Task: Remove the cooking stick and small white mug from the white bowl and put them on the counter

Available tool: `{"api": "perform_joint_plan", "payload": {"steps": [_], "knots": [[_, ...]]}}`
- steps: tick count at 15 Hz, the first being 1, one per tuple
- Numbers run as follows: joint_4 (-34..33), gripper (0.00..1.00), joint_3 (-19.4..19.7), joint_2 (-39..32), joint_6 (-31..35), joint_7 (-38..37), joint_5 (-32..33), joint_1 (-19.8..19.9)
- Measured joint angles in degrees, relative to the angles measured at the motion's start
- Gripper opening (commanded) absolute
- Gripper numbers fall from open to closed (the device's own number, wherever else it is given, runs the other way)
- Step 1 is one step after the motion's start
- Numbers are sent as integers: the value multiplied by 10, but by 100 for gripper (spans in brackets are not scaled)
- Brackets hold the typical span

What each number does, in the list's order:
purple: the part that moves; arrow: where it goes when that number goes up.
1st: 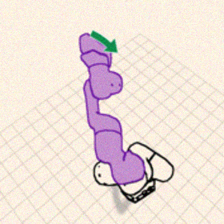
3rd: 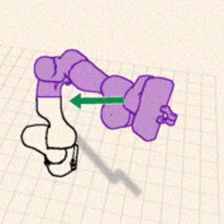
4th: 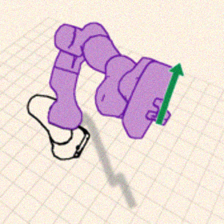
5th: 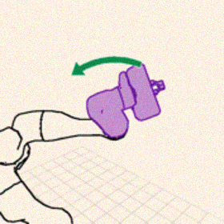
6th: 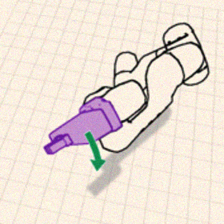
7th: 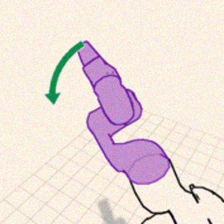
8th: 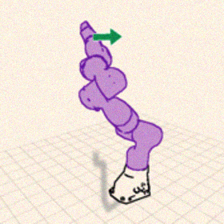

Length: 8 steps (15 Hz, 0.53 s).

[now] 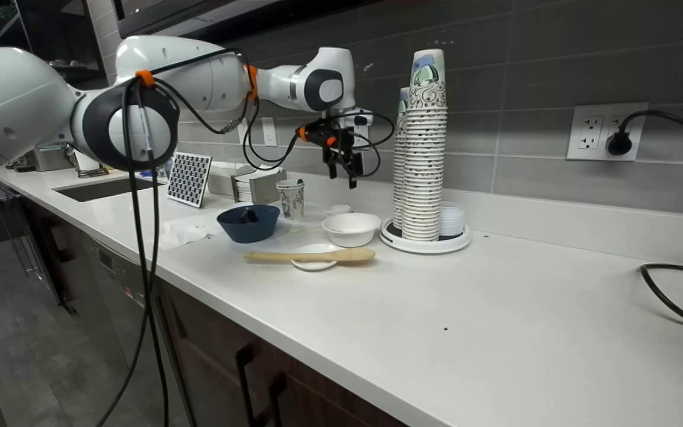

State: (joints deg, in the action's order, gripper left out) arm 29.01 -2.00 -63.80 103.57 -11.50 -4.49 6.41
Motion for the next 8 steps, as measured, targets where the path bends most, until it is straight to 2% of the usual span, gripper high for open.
{"api": "perform_joint_plan", "payload": {"steps": [5,8], "knots": [[0,100,-43,15,2,140,-8,12],[0,100,-57,15,2,171,-12,18]]}}
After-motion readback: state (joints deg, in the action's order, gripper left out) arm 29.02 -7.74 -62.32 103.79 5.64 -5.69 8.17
